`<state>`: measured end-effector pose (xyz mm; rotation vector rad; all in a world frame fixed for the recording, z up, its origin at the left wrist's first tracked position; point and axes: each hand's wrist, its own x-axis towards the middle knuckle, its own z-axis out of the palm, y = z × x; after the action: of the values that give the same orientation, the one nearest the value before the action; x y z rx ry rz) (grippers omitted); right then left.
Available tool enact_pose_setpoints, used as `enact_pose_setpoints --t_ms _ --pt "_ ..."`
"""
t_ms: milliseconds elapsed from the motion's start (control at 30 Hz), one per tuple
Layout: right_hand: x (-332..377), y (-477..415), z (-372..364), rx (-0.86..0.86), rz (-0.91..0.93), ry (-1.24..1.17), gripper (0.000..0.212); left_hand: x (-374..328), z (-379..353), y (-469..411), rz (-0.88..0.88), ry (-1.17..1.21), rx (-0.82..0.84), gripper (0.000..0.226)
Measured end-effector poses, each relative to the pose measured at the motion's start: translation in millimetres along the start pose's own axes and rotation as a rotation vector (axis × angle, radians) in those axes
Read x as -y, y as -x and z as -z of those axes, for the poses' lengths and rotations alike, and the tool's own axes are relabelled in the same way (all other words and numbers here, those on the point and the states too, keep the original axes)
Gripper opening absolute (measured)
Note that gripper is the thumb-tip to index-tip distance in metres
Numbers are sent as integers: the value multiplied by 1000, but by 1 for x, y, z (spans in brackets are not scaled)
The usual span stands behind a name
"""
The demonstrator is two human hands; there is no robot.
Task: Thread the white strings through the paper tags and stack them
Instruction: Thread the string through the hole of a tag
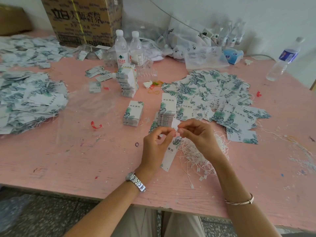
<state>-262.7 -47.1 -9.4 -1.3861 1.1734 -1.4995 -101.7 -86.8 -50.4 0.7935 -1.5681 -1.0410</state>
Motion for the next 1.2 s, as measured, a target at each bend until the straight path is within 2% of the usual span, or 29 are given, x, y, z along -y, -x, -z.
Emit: enact_pose_setpoints --t_ms 433,567,667,800,1100,1200 --pt "-8 0 1 9 74 150 12 -2 1 2 6 -43 3 5" --pt "-6 0 0 -10 49 98 10 -3 2 2 -6 -47 29 6" --pt "-5 0 1 7 21 34 13 -5 2 3 -38 -51 58 17" --pt "-5 0 4 34 -31 22 13 -6 2 2 -43 -87 75 5" --pt "-5 2 4 39 -89 31 7 -8 4 1 -74 -146 97 17" --pt "-5 2 4 40 -91 46 8 -7 4 1 -65 -140 109 15"
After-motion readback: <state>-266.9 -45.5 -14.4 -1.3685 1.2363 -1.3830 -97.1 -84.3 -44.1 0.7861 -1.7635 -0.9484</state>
